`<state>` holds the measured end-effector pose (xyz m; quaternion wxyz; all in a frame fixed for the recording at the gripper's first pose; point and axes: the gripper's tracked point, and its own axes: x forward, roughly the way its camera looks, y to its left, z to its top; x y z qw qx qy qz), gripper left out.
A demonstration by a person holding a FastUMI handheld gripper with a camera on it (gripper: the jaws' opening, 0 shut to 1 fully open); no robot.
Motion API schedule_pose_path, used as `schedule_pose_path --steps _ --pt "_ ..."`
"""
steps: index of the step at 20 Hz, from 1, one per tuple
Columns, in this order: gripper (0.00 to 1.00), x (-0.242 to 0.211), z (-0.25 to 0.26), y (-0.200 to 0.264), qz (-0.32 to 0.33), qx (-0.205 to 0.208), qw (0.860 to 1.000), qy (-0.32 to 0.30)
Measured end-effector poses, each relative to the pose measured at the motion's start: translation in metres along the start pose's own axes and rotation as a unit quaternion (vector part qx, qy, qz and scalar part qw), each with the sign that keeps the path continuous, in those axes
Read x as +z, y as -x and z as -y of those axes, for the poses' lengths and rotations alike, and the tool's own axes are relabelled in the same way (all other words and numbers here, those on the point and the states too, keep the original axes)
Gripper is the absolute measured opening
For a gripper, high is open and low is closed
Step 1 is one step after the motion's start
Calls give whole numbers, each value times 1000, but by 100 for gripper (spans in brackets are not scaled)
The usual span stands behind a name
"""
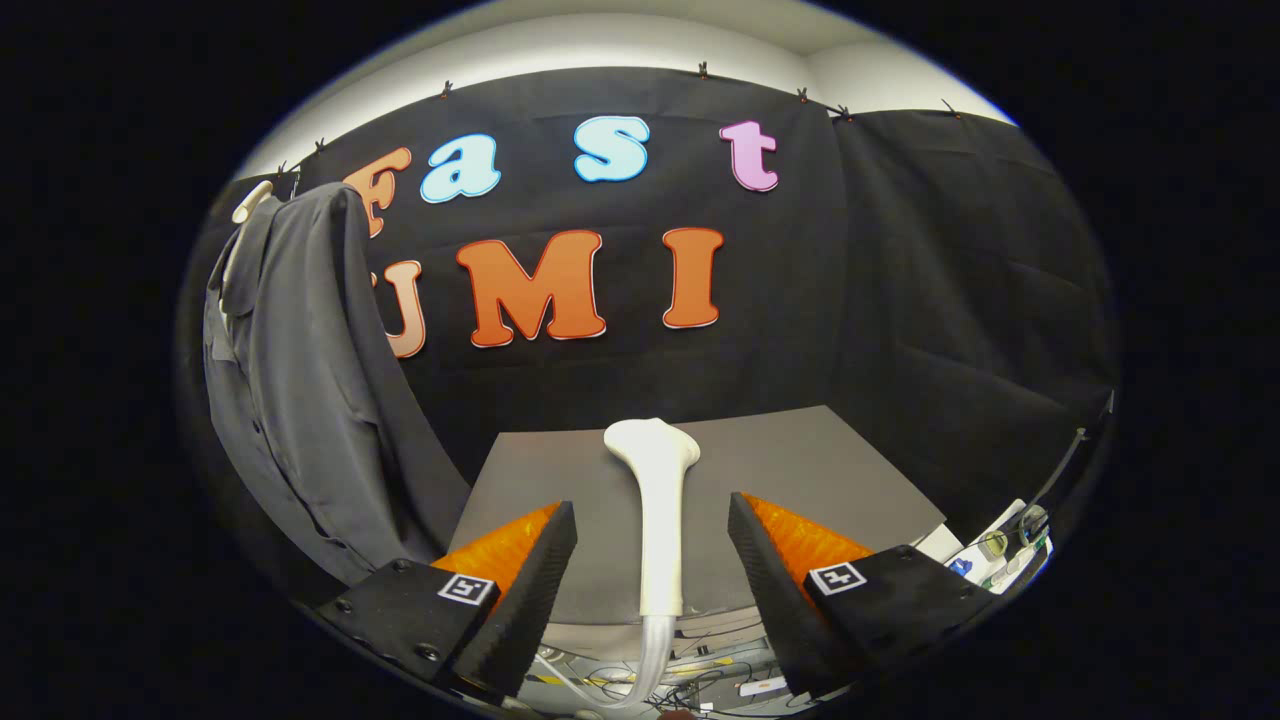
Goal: Iron the clothes twice with a garment steamer, once on the left side and once on the right side.
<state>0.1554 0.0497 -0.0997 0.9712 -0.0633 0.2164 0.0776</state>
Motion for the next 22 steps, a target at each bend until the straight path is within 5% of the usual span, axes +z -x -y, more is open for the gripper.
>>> schedule_pose_path --steps 9,14,22 --pt "98 -33 18 -112 -126 -17 992 -8" --pt "98 -53 16 -133 -164 -1 986 -36" --pt "57 -67 14 -141 -194 10 979 -67"
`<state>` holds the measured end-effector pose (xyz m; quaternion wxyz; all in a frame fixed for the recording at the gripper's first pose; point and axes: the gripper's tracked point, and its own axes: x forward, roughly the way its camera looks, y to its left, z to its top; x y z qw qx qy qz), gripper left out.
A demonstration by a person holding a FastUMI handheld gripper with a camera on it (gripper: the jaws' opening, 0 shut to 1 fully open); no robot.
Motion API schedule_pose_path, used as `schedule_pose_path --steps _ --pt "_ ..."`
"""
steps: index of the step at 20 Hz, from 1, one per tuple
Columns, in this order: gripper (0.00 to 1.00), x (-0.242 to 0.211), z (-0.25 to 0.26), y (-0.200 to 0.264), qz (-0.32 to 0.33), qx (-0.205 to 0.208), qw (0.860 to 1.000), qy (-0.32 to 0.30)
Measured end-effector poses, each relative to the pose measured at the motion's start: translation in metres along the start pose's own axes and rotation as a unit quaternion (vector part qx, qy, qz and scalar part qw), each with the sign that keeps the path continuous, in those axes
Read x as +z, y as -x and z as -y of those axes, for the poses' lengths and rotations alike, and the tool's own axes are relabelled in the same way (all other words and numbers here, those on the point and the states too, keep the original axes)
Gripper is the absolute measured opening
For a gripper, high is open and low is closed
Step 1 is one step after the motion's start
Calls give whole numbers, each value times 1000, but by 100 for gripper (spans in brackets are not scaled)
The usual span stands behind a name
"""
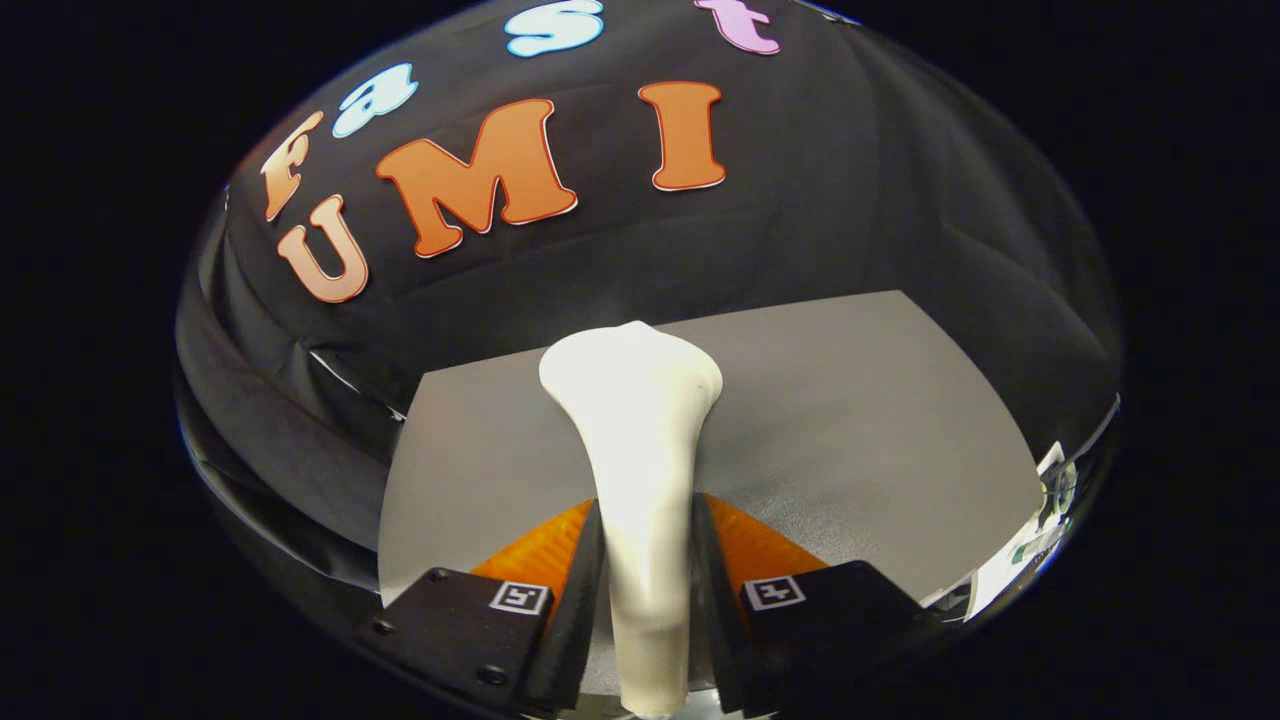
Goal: Iron the clothes twice with a garment steamer, once on the left side and once on the right side.
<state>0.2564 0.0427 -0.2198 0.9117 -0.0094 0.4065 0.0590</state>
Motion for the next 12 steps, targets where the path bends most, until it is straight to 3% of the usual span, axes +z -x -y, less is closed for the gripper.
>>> schedule_pose_path --steps 5,12 --pt "49 -2 1 1 -5 3 1000 5" --pt "46 7 -3 23 52 -3 999 10"
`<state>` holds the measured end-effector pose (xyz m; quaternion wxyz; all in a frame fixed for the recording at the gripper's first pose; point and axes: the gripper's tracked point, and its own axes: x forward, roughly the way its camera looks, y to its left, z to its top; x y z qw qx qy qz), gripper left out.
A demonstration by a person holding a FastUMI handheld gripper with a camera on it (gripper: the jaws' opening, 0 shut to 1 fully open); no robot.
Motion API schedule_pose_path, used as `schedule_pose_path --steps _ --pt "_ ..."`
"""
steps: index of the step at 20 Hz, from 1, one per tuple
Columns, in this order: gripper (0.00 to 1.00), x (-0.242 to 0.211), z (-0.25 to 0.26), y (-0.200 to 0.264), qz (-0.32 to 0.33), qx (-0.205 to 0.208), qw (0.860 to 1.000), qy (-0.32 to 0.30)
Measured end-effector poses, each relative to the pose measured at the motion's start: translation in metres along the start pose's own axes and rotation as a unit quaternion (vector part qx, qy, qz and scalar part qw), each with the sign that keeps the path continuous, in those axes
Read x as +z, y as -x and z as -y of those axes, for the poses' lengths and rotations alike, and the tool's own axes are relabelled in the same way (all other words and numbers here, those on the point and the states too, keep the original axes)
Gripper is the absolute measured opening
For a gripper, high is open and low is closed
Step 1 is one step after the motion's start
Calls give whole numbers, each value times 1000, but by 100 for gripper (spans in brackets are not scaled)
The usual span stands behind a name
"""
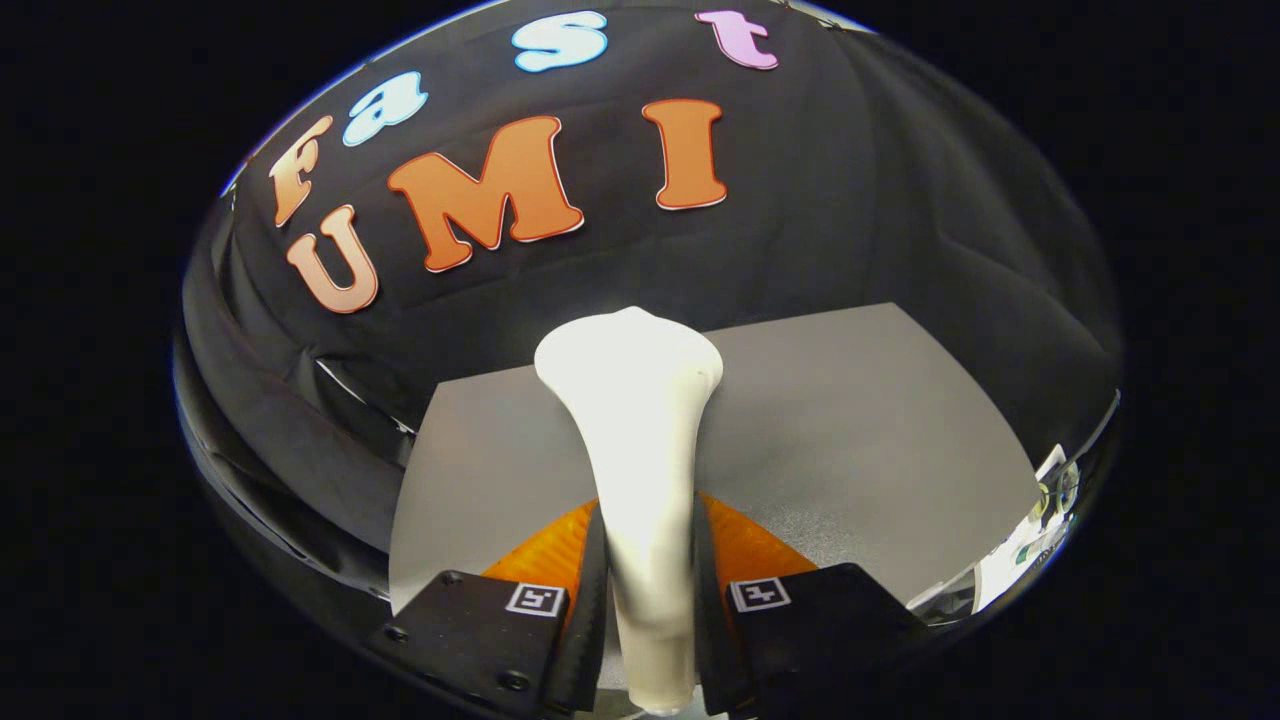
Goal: Iron the clothes twice with a garment steamer, once on the left side and once on the right side.
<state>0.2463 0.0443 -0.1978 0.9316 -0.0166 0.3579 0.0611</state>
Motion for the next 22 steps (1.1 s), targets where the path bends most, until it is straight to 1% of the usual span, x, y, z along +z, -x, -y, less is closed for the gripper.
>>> schedule_pose_path --steps 5,8,12,15,18,22 --pt "46 11 -4 50 61 -14 998 -12" --pt "46 17 -23 84 93 1 996 -12" --pt "46 18 -60 128 134 27 990 15" --pt "46 20 -94 160 163 42 985 23" --pt "46 16 -135 189 181 68 981 28" --pt "46 6 -184 219 202 76 976 35"
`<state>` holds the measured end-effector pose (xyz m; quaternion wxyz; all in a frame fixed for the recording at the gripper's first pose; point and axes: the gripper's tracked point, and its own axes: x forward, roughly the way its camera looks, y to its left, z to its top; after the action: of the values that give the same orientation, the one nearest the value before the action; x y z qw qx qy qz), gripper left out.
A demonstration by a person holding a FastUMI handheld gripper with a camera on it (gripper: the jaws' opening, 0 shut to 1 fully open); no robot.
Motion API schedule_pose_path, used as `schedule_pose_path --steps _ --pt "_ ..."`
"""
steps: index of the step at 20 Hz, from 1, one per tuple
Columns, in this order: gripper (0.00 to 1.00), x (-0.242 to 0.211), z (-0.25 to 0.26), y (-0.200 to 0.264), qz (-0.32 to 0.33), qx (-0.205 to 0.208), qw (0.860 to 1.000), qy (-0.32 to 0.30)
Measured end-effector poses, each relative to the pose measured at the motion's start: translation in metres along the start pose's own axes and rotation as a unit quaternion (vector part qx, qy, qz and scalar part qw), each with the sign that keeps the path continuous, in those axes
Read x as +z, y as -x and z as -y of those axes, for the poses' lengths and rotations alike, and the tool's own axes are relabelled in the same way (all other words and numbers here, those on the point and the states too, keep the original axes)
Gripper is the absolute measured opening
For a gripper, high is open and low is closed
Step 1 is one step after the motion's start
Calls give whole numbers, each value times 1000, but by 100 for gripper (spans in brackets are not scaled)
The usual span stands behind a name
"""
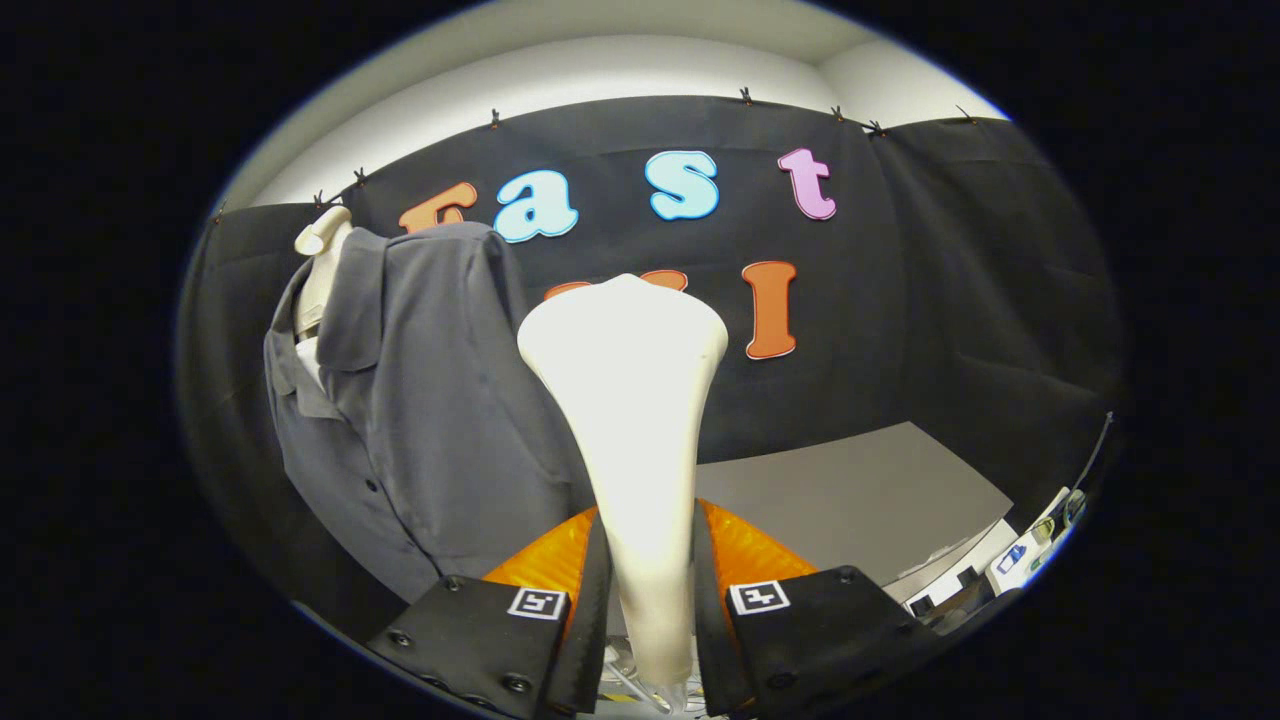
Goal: Iron the clothes twice with a garment steamer, once on the left side and once on the right side.
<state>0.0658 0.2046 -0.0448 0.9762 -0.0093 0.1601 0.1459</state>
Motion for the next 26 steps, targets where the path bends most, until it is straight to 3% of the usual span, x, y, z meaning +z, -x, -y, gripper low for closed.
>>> schedule_pose_path --steps 14,26 --pt "45 -17 -120 28 37 -35 999 -12" --pt "46 -50 -149 -8 -12 -52 999 -6"
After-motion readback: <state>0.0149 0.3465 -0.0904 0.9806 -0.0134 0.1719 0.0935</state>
